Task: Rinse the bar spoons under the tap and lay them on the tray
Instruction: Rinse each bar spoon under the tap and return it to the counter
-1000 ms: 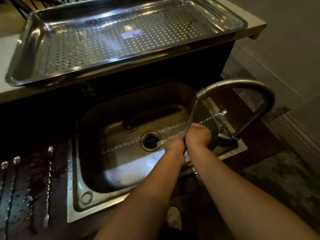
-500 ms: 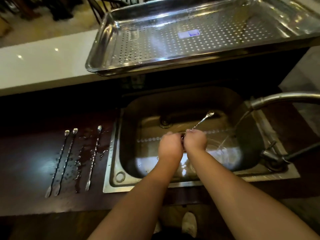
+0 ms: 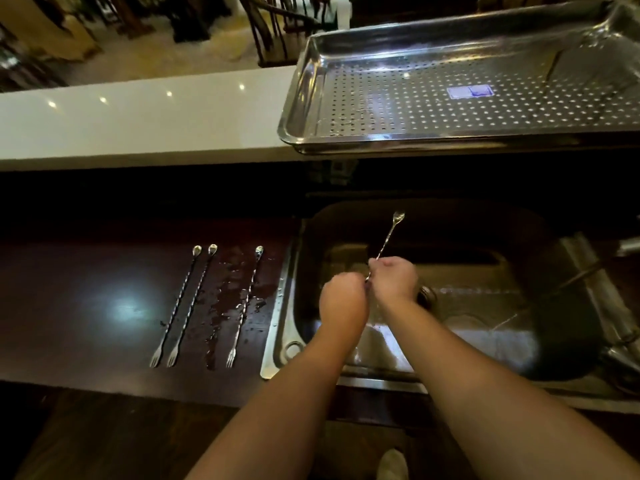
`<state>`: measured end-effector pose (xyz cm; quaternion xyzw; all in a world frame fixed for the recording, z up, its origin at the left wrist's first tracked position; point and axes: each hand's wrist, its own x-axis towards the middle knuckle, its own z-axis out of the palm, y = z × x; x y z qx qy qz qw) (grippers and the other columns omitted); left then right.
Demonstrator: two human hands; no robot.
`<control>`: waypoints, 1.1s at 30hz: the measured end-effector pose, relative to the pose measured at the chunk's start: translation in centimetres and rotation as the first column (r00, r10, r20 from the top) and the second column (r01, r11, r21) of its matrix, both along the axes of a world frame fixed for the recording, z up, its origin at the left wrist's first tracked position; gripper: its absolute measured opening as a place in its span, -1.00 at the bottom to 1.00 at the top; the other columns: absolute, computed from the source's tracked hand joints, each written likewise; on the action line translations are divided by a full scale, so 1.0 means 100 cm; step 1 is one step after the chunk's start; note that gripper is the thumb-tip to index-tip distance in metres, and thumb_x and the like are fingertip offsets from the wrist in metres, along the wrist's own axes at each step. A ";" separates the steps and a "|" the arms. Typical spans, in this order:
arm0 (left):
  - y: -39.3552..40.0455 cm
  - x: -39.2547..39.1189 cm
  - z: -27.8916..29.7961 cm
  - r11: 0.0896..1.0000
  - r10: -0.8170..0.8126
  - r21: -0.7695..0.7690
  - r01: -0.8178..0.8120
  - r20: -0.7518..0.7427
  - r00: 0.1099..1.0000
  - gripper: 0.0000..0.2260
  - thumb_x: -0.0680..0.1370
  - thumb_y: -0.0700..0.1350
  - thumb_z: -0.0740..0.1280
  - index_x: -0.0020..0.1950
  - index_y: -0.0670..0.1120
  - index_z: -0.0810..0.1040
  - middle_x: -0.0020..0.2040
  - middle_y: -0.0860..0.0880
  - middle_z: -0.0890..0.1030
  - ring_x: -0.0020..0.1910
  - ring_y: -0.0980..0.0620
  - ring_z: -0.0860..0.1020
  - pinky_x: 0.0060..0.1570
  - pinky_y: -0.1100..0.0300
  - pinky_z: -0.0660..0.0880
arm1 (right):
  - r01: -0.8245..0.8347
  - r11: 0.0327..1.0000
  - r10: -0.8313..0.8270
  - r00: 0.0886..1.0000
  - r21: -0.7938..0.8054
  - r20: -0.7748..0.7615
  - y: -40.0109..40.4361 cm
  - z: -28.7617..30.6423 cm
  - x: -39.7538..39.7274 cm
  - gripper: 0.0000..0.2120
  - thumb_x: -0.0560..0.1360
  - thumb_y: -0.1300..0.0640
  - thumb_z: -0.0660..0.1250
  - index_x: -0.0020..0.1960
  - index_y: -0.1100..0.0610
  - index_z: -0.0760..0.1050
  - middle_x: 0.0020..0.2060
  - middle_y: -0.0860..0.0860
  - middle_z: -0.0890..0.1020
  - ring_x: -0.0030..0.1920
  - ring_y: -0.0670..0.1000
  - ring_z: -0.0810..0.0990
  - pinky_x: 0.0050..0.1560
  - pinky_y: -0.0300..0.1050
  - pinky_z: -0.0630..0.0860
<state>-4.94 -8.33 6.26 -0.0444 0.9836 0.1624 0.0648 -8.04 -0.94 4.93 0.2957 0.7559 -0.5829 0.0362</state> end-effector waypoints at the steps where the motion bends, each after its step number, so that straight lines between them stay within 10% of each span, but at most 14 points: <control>1: -0.008 0.001 0.000 1.000 -0.001 0.005 0.001 -0.005 1.000 -0.79 0.60 -0.09 0.21 -0.05 -0.12 0.62 -0.14 -0.10 0.64 -0.16 -0.10 0.61 -0.25 0.11 0.46 | -0.006 1.000 0.006 1.000 0.000 0.003 -0.008 0.001 0.000 -0.85 0.49 0.06 0.38 -0.24 0.06 0.58 -0.24 0.09 0.69 -0.13 0.16 0.66 -0.03 0.04 0.60; 18: -0.200 0.025 -0.009 0.968 0.171 0.169 -0.185 0.092 0.981 -0.82 0.51 -0.23 0.18 -0.16 -0.17 0.57 -0.13 -0.17 0.64 -0.10 -0.20 0.59 -0.20 0.03 0.47 | -0.247 0.949 0.227 0.967 0.197 0.120 -0.206 -0.003 0.010 -0.81 0.50 0.05 0.38 -0.10 0.16 0.68 -0.11 0.13 0.70 -0.04 0.16 0.64 -0.13 -0.16 0.43; 25: -0.254 0.035 -0.024 0.940 0.260 0.192 -0.281 0.132 0.957 -0.83 0.53 -0.21 0.19 -0.10 -0.20 0.57 -0.07 -0.19 0.64 -0.06 -0.21 0.59 -0.15 0.01 0.46 | -0.324 0.920 0.296 0.943 0.222 0.152 -0.263 -0.015 0.020 -0.63 0.51 0.10 0.35 -0.46 0.05 0.44 -0.42 0.04 0.54 -0.32 0.08 0.52 -0.36 -0.20 0.29; 33: -0.272 0.038 -0.040 0.948 0.257 0.162 -0.275 0.122 0.959 -0.80 0.55 -0.26 0.16 -0.02 -0.18 0.58 -0.02 -0.15 0.64 -0.03 -0.15 0.59 -0.11 0.04 0.46 | -0.397 0.858 0.329 0.912 0.327 0.243 -0.285 -0.023 0.019 -0.80 0.51 0.05 0.36 -0.13 0.16 0.67 -0.13 0.14 0.70 -0.06 0.18 0.64 -0.21 -0.18 0.40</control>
